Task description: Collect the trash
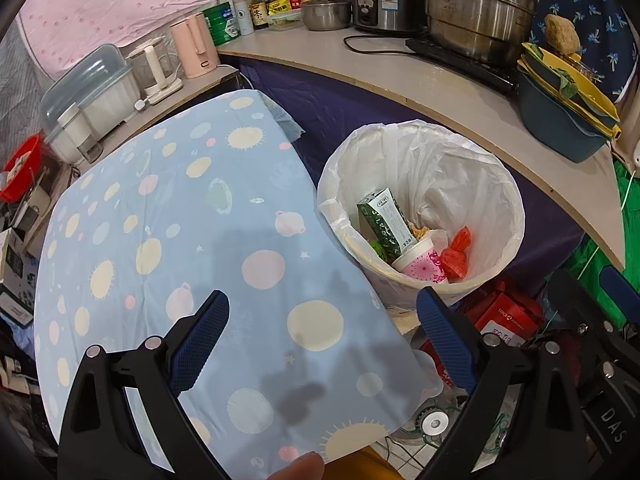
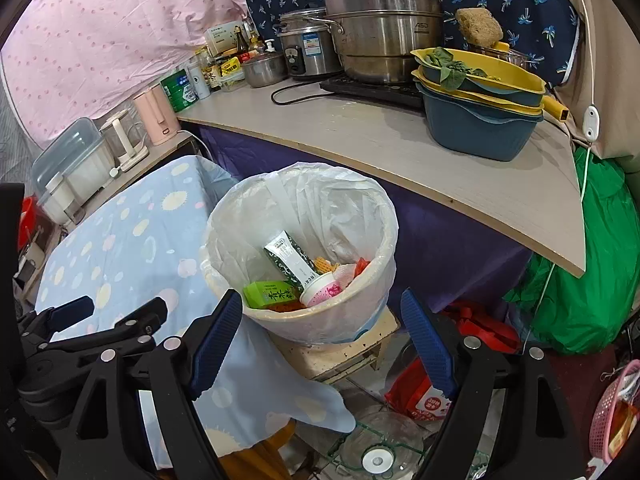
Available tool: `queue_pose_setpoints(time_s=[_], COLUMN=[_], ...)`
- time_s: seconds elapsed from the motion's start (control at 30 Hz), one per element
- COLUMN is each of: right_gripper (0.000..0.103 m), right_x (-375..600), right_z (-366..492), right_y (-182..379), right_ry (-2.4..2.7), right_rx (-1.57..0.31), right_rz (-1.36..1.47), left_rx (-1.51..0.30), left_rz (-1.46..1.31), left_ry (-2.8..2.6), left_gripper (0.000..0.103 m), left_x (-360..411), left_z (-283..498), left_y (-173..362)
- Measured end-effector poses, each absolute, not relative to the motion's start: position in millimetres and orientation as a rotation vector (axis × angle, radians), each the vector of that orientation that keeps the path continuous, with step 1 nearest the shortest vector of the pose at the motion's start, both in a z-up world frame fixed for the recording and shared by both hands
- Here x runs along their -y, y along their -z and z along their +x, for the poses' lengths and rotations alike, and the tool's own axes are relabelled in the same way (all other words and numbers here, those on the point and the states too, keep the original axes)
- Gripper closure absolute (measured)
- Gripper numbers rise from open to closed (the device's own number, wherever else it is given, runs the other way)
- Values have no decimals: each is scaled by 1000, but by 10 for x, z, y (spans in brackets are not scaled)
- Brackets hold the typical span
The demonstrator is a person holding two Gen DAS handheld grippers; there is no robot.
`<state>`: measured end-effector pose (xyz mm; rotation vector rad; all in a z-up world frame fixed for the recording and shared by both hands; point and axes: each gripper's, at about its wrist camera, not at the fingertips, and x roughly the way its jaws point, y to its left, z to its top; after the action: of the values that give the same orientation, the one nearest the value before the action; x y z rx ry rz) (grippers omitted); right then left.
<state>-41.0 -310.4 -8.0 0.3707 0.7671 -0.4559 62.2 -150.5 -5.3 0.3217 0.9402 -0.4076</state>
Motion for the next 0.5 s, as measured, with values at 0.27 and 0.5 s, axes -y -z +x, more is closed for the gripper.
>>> queue_pose_setpoints(time_s=[0.27, 0.5], right_gripper=[24, 24], right_x=[3172, 3236], right_z=[-243, -135], right_y=[32, 54], right_ry=[464, 472], right_rx=[-781, -807], right_rz=[370, 356], left_rx=[-952, -973], left_rz=[329, 321], left_ry=[410, 394], left_gripper=[13, 13], left_x=[1555, 1568], left_z=[838, 1002], left_y=[33, 63])
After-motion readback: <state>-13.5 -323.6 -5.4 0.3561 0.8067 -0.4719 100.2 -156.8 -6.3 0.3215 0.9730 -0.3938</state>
